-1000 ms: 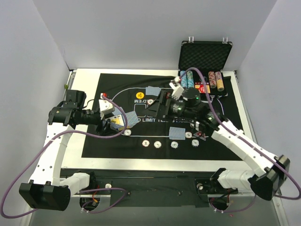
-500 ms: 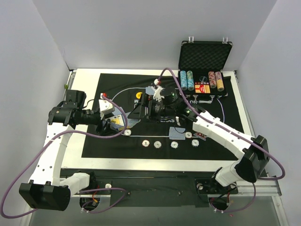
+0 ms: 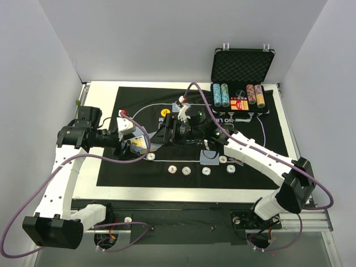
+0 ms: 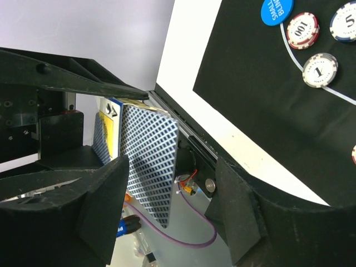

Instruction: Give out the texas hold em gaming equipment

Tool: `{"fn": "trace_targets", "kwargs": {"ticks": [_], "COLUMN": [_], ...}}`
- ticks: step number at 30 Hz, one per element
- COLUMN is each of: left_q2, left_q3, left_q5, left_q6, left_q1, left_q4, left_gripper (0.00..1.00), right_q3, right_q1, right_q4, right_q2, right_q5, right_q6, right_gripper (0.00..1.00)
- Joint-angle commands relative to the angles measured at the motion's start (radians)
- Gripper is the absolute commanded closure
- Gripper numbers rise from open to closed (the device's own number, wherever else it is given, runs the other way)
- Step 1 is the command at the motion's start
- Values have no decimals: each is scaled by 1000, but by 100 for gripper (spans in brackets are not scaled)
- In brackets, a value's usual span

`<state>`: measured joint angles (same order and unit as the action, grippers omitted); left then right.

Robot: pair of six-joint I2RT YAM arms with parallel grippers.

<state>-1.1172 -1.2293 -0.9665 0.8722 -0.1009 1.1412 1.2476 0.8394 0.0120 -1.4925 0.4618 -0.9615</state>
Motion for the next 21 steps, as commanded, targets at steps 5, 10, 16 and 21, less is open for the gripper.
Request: {"fn": "trace_targets", "kwargs": {"ticks": [5,10,16,21], "left_q2": [23,25,25,22], "left_q3": [-45,-47,-52,-52], "left_q5": [-69,-72,-72,-77], "left_q6": [-13,-18,-24,-29], "left_q1": [6,6,6,6], "left_q4": [-49,-52,-55,-63], "left_gripper": [89,89,89,89], "right_q3": [-48,-63,-82,-96], "right_q1": [-10,-36,-65,-77], "right_q4": [32,31,31,31], "right_q2": [18,43,80,101], "right_q5": [14,9,9,11], "right_q6": [-5,-9,-13,-19], "right_gripper": [43,44,46,50]}}
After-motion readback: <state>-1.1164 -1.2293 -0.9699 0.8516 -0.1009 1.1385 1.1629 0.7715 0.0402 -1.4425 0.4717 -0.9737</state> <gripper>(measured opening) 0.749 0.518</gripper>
